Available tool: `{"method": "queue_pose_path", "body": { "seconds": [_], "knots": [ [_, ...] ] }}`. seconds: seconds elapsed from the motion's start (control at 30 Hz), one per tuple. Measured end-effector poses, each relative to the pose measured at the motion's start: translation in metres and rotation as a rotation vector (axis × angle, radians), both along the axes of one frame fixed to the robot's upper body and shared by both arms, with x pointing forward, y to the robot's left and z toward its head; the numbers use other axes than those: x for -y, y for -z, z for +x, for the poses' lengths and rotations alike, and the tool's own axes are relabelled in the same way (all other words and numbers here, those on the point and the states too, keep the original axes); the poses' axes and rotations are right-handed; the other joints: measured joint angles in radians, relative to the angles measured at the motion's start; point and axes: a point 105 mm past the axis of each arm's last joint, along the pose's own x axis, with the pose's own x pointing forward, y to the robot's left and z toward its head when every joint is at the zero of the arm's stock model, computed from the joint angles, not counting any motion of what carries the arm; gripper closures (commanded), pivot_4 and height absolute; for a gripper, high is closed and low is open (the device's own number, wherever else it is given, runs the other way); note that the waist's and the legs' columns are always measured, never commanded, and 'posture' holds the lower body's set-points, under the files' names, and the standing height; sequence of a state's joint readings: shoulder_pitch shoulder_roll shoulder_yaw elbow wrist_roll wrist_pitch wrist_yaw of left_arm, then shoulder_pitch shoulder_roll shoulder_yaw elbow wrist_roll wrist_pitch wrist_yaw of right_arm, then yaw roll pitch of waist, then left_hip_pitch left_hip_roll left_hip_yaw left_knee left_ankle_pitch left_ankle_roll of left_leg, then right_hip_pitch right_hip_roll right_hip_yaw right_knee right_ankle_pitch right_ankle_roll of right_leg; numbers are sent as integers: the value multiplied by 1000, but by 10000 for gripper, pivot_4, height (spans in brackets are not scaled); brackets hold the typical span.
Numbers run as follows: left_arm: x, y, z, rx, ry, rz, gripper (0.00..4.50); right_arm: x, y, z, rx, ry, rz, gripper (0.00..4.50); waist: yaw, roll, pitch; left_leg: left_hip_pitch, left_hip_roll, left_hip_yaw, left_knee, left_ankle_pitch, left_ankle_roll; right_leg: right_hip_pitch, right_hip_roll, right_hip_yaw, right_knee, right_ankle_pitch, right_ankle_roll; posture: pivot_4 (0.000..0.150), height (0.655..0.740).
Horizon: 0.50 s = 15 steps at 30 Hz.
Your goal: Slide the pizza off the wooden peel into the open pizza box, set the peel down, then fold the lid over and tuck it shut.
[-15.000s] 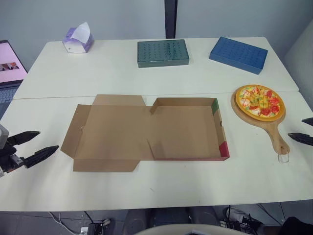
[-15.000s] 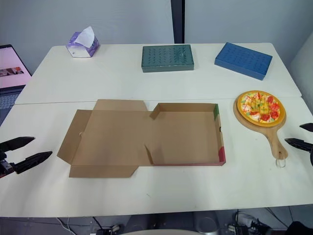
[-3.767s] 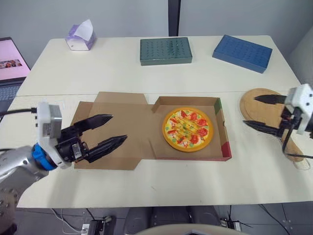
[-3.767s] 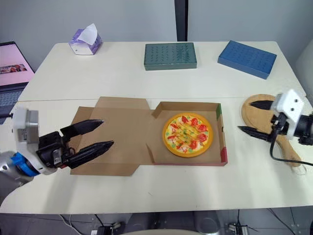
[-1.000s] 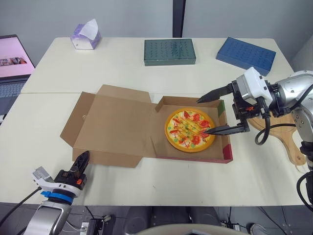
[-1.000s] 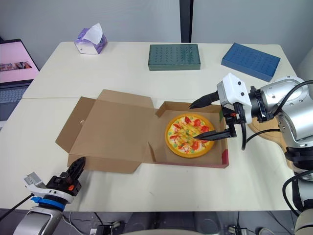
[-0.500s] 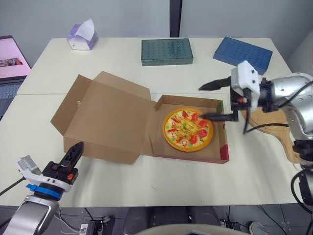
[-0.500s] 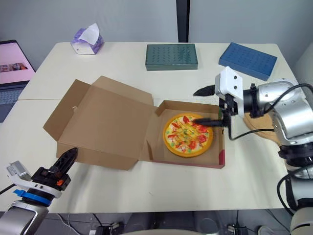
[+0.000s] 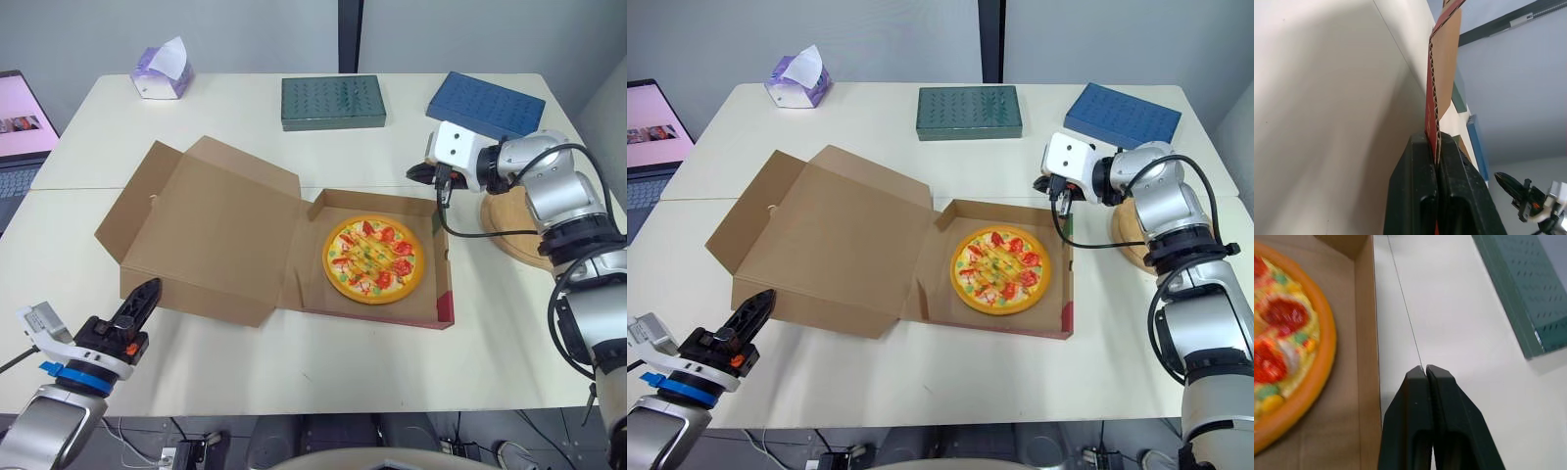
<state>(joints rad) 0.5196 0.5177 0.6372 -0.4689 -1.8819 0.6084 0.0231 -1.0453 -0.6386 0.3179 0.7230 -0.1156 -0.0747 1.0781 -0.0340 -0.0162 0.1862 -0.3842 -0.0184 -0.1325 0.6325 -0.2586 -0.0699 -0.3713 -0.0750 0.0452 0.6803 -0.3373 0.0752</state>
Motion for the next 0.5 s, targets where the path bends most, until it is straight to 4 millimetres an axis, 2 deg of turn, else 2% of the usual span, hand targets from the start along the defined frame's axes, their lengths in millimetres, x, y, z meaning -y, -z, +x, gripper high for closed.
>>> {"method": "queue_pose_path", "body": {
  "seconds": [0.27,0.37,0.5],
  "knots": [
    [-4,-28,8,71,63,113,45000,7,30,13,-19,36,-121,44690,-1,0,0,0,0,0,-1,0,-1,-1,0,0,0,0,0,1500,7400],
    [-6,-34,15,83,99,150,45000,12,45,8,-85,7,-173,44690,-1,0,0,0,0,0,-2,1,-1,-1,0,-1,0,0,0,1500,7400],
    [-8,-48,28,118,151,231,45000,13,51,-3,-158,-74,-213,44690,-1,0,0,0,0,0,-2,1,-1,-1,0,-1,0,0,0,1500,7400]
  ]
}}
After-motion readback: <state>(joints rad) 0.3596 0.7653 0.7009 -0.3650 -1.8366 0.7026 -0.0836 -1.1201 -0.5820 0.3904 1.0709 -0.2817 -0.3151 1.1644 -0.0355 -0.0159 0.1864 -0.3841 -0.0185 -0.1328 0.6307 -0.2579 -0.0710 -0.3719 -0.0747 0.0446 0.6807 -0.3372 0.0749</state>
